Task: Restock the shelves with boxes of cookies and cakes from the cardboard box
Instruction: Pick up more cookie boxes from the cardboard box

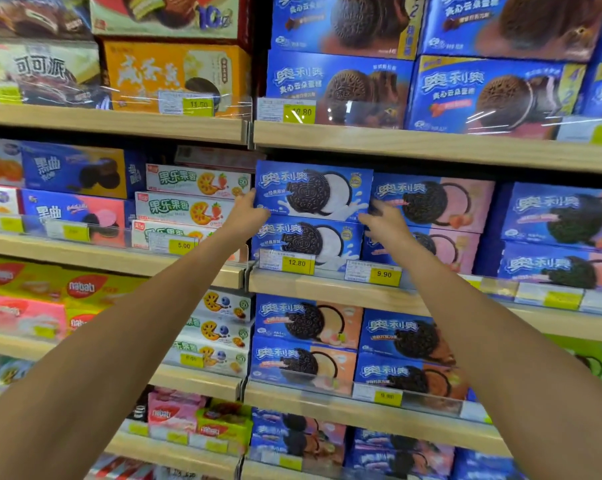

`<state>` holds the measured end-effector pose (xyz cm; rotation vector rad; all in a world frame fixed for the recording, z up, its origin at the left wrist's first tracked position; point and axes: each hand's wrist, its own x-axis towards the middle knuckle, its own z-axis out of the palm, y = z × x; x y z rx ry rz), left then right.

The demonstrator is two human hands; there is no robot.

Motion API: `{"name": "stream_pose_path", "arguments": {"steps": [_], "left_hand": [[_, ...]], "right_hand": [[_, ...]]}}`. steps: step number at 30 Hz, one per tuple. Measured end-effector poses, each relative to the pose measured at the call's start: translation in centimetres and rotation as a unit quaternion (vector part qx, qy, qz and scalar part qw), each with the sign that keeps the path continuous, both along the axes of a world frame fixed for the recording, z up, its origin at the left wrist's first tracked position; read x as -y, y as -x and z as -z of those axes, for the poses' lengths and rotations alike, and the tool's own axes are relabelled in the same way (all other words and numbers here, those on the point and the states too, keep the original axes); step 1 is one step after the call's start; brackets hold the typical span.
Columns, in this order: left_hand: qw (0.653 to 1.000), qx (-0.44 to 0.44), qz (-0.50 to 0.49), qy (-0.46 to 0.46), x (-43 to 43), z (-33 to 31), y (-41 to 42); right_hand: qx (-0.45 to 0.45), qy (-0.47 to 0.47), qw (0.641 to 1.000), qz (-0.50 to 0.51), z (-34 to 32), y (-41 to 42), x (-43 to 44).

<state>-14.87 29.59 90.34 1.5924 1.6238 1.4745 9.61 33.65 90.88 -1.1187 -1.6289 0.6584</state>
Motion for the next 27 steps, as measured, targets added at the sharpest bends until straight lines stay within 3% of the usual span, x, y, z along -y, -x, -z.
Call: {"name": "stream_pose_path", "arguments": {"steps": [2,6,9,12,16,22,27], "left_hand": [[1.000,0.012,0.011,-0.013,1.0,0.1,-0.4],[0.997,0.030,-0.031,-0.064,3.7,1.5,-1.9],[0.997,0.069,-0.004,-0.026,4.6,3.5,-2.7],[0.988,0.142,0.057,0.017,5.9,5.9,-4.1],[0.979,0.168,0.082,0.076,8.5,11.3,-5.9],[0.966,0.159,0.084,0.185,11.2,24.6,-5.5],[0.913,0.195,0.075,0.350,13.1,39.2,-4.1]], "right_hand": [[-0.014,0.018,1.000,-0.014,0.3,-0.4,0.8],[-0.082,-0.005,0.994,0.076,2.1,-0.6,2.4],[-0.175,0.030,0.983,0.045,3.5,0.3,4.8],[-0.207,0.060,0.976,0.020,5.9,1.2,7.1],[-0.182,0.099,0.978,0.018,11.7,2.5,9.7],[-0.141,0.234,0.962,0.016,24.2,4.2,11.6],[-0.072,0.372,0.925,0.024,36.9,5.1,12.6]]}}
